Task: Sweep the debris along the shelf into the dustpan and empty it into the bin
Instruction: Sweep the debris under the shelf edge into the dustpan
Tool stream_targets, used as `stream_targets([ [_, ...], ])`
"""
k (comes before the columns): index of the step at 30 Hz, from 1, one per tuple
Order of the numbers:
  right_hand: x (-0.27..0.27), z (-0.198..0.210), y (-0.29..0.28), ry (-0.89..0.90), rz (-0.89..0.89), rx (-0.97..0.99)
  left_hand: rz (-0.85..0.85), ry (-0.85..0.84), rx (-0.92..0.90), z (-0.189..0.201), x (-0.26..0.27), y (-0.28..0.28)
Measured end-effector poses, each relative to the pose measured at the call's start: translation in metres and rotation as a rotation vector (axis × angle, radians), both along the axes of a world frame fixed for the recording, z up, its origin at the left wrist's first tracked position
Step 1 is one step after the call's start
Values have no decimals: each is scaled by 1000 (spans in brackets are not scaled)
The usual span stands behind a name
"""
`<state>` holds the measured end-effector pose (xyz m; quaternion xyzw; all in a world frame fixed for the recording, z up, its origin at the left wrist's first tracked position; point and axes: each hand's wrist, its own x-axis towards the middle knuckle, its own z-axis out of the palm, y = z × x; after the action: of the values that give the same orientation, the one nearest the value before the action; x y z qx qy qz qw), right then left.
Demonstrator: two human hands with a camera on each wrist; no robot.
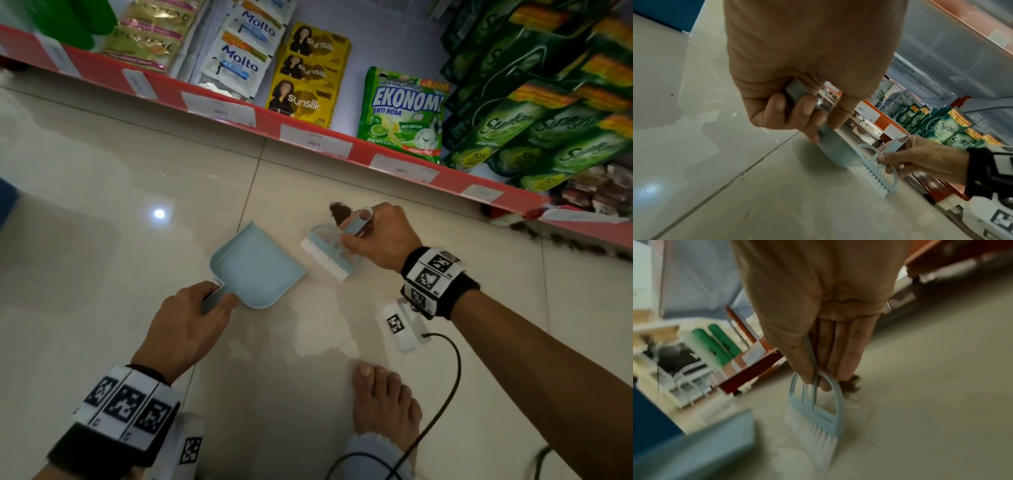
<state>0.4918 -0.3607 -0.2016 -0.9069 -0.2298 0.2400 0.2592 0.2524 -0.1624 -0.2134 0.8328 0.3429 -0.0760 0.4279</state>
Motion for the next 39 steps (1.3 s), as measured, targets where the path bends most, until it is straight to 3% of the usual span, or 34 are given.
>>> stream_targets([
  [3,21,4,-15,-137,7,-56,8,4,-16,-1,1,-2],
  [6,40,15,-27,-151,-6,24,6,-8,-37,-2,5,-5],
  [12,45,23,-42,196,179,63,-39,-37,-26,-2,17,-10],
  [15,40,9,-32,56,230,-17,-59,-49,-27,-4,21,-13],
  [17,40,5,-26,-35,142,23,-68,-49,-21,-5,23,-15],
  [22,47,22,-31,48,24,196,-98,-58,-18,-7,26,-23],
  [25,52,40,-38,-51,-34,245,-99,-77,-38,-8,30,-28],
  [29,53,48,-40,-376,26,38,-90,-82,-31,-8,34,-28],
  [33,43,36,-25,-558,47,-144,-87,-57,-41,-7,35,-28],
  [35,35,25,-18,-552,96,-116,-89,-43,-47,-6,35,-29],
  [39,12,14,-19,-375,317,-148,-83,-44,-68,-5,32,-30],
])
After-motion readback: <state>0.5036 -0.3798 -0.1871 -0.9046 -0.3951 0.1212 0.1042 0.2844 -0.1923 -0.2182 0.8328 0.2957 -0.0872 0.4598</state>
